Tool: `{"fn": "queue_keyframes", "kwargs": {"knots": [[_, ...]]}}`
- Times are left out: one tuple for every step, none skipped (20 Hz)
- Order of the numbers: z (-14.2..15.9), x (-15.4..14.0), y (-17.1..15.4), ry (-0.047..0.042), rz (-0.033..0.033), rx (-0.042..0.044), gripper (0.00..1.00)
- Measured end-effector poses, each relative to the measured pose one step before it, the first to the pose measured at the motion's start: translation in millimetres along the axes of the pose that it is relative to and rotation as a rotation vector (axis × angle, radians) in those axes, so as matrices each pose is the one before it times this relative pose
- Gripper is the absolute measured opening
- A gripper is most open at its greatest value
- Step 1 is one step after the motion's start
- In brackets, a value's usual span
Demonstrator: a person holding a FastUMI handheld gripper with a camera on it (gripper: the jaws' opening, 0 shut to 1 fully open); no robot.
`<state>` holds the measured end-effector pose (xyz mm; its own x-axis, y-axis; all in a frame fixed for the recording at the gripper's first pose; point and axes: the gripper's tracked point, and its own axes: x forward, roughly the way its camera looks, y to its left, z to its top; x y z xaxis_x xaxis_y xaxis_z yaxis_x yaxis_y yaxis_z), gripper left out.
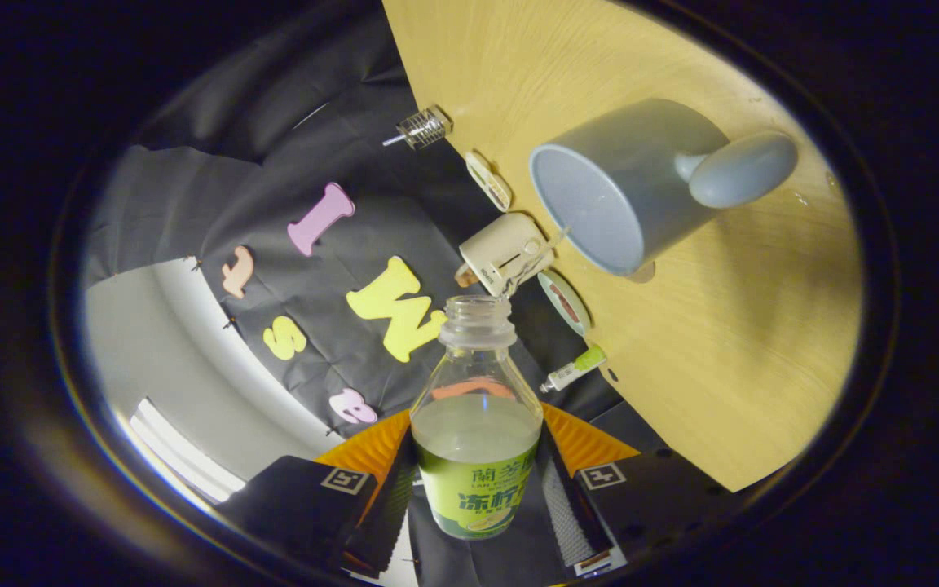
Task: Take the bottle from table, then pour the juice into the cup, finally place the bottle on the coaster
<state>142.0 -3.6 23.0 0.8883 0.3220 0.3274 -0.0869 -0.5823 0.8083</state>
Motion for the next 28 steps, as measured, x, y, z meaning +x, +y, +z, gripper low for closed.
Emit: {"fn": "queue_keyframes", "kwargs": {"knots": [[0.14, 0.04, -1.57, -0.00161, -0.00959, 0.0256, 0.78], [-0.35, -0.79, -1.76, 0.00054, -0.00848, 0.0292, 0.78], [-1.08, -0.77, -0.56, 0.00649, -0.00499, 0.02344, 0.78], [-1.74, 2.14, 0.68, 0.01095, -0.00183, 0.01132, 0.78], [0.54, 0.38, 1.23, 0.00833, 0.00154, 0.00141, 0.78], [0.83, -1.61, 1.94, 0.00346, 0.00522, -0.00279, 0.79], [1.61, -1.12, 1.81, -0.00177, 0.00648, -0.00009, 0.79], [2.8, 0.38, 3.02, -0.00434, 0.0044, 0.00192, 0.79], [3.79, 1.05, 1.13, -0.00932, 0.00524, 0.00803, 0.79], [1.33, -0.78, 1.69, -0.00308, 0.00195, 0.00869, 0.79], [0.73, -0.5, 0.17, 0.00159, 0.00281, 0.01192, 0.79], [-1.22, -1.06, 0.41, 0.00609, 0.0034, 0.0135, 0.79], [-2.69, -0.76, -1.72, 0.01637, 0.00074, 0.01198, 0.79], [-3.32, -0.2, -0.68, 0.01857, -0.00246, 0.01245, 0.79], [-1.91, -0.39, -0.85, 0.01865, -0.00233, 0.0095, 0.79], [2.08, 1.6, -0.43, 0.0011, -0.00146, 0.00804, 0.79], [5.26, 0.73, 0.34, -0.01611, 0.00267, 0.00508, 0.79], [3.22, -1.54, 1.36, -0.01444, 0.00293, -0.00264, 0.79], [2.06, -1.07, 1.39, -0.01192, 0.00358, -0.00438, 0.79], [-1.41, -0.36, 3.86, -0.00202, 0.00612, -0.00384, 0.79], [-1.68, -0.33, 3.2, 0.00792, 0.00694, -0.00028, 0.79], [1.53, -0.77, 1.35, 0.00242, 0.00512, -0.00074, 0.79], [2.19, -1.09, 0.7, -0.00104, 0.00227, 0.0016, 0.79], [0.85, 0.08, -1.09, -0.0039, 0.00105, 0.00178, 0.79], [0.09, 0.92, -0.39, -0.00143, 0.00026, -0.00309, 0.79], [-0.5, 0.48, 0.49, -0.00204, -0.00212, -0.0097, 0.79], [-0.13, -0.39, -0.43, -0.01121, -0.00413, -0.03305, 0.79], [-0.15, 1.51, -0.89, -0.01233, -0.00687, -0.05213, 0.79]]}}
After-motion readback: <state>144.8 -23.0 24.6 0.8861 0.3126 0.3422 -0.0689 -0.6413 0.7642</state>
